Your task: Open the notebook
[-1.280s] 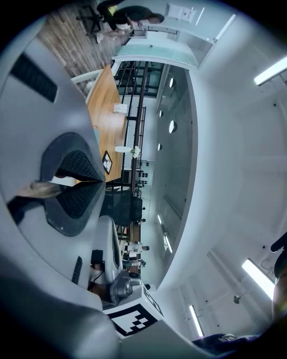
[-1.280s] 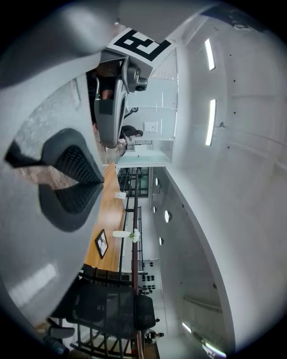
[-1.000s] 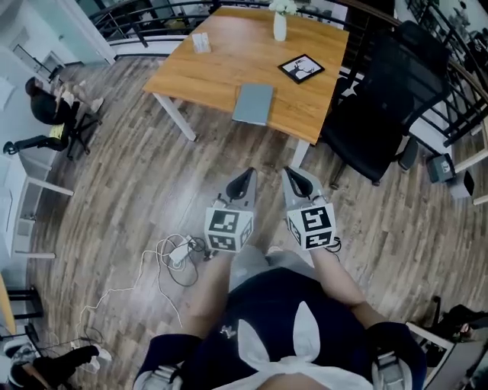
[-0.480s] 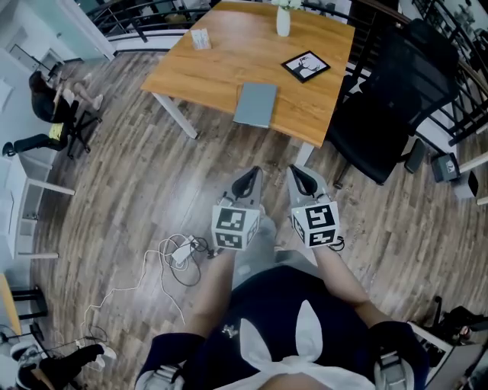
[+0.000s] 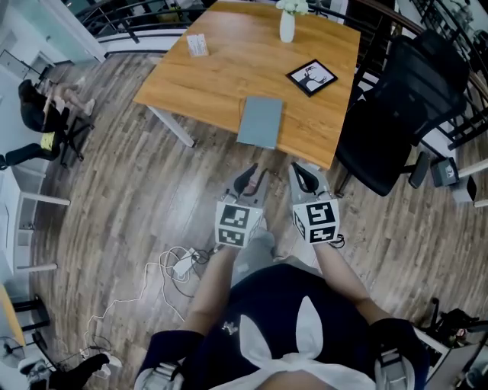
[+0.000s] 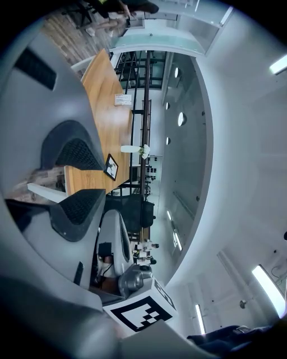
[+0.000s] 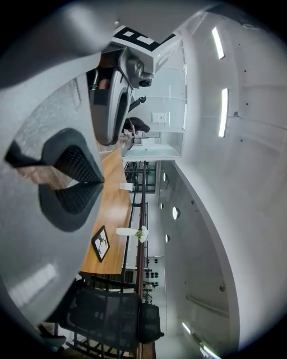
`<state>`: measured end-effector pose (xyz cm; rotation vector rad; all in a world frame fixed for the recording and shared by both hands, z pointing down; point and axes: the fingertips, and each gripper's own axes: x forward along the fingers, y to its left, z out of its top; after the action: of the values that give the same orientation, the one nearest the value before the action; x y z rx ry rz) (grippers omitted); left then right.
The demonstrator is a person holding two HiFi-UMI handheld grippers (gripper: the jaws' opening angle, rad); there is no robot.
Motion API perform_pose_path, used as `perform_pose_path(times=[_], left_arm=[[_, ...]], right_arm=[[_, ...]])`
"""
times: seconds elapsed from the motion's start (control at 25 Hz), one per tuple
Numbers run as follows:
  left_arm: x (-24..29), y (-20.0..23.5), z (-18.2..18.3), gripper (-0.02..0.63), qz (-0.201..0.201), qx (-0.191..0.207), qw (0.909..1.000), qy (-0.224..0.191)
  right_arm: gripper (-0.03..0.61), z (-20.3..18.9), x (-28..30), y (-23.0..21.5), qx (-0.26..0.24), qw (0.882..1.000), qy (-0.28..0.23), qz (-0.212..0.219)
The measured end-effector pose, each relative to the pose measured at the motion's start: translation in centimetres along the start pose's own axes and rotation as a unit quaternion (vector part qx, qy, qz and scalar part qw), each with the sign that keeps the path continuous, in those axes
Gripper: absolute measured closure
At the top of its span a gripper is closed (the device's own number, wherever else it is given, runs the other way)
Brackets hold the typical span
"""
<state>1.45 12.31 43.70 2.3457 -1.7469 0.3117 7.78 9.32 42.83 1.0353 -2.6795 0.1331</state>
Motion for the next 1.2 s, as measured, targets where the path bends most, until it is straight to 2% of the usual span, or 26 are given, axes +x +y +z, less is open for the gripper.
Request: perform_pose_path(times=[0.2, 0.44, 0.76, 0.92, 1.2], left_arm=[[2.9, 2.7, 0.2, 0.458, -0.024, 0.018, 0.9993, 0.022], [6.6, 5.2, -0.8, 0.419, -0.044, 0.039, 0.9971, 0.048], [11.4, 6.3, -5.0, 0.373, -0.061, 0.068, 0.9909, 0.099], [13.7, 6.4, -6.2, 0.37, -0.056, 0.085, 0.9875, 0.121], [17.5, 6.4, -8.2, 0.364, -0.047, 0.082, 0.9818, 0.164]], right_arm=[[0.581, 0.5, 4.2, -1.2, 0.004, 1.0, 0.012, -0.015], [0.581, 0.2, 7.6, -3.5, 0.013, 0.998, 0.032, -0.043], [0.581, -0.7, 10.6, -6.2, 0.029, 0.995, 0.048, -0.077], [0.581, -1.5, 11.6, -7.6, 0.034, 0.995, 0.059, -0.079], [0.581, -2.4, 13.7, -10.5, 0.038, 0.994, 0.087, -0.06]])
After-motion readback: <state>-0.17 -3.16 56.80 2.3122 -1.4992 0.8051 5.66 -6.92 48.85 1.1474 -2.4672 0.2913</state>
